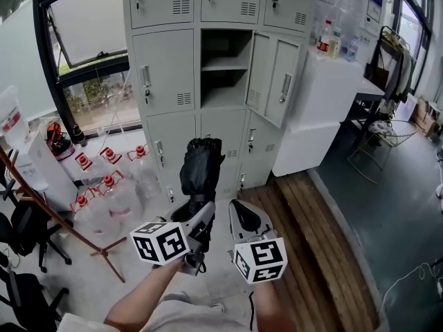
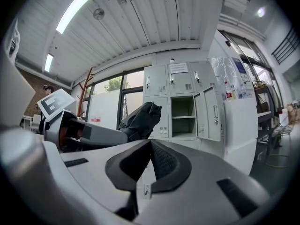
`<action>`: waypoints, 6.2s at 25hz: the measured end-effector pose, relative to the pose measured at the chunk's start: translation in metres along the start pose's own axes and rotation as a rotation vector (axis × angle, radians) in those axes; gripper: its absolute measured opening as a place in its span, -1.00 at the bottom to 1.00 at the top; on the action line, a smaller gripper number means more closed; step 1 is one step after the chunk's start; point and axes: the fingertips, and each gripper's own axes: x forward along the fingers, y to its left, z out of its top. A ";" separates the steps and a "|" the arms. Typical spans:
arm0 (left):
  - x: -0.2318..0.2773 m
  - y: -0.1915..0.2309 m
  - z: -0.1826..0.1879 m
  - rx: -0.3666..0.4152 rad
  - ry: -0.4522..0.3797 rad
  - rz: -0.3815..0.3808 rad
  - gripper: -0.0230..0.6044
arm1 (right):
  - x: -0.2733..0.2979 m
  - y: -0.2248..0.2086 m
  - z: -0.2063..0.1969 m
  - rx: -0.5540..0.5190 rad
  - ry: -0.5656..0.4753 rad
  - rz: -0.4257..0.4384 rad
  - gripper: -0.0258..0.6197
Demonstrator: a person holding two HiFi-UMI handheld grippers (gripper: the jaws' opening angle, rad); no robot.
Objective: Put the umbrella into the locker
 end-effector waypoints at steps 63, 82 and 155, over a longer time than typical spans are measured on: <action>0.313 0.193 0.127 -0.006 0.033 0.041 -0.17 | 0.349 -0.191 -0.004 -0.039 0.034 0.086 -0.91; 0.426 0.192 0.130 -0.017 -0.026 0.238 -0.17 | 0.398 -0.304 0.002 -0.011 0.010 0.273 -0.91; 0.575 0.325 0.235 0.257 0.151 0.323 -0.17 | 0.578 -0.340 0.014 -0.026 -0.002 0.208 -0.91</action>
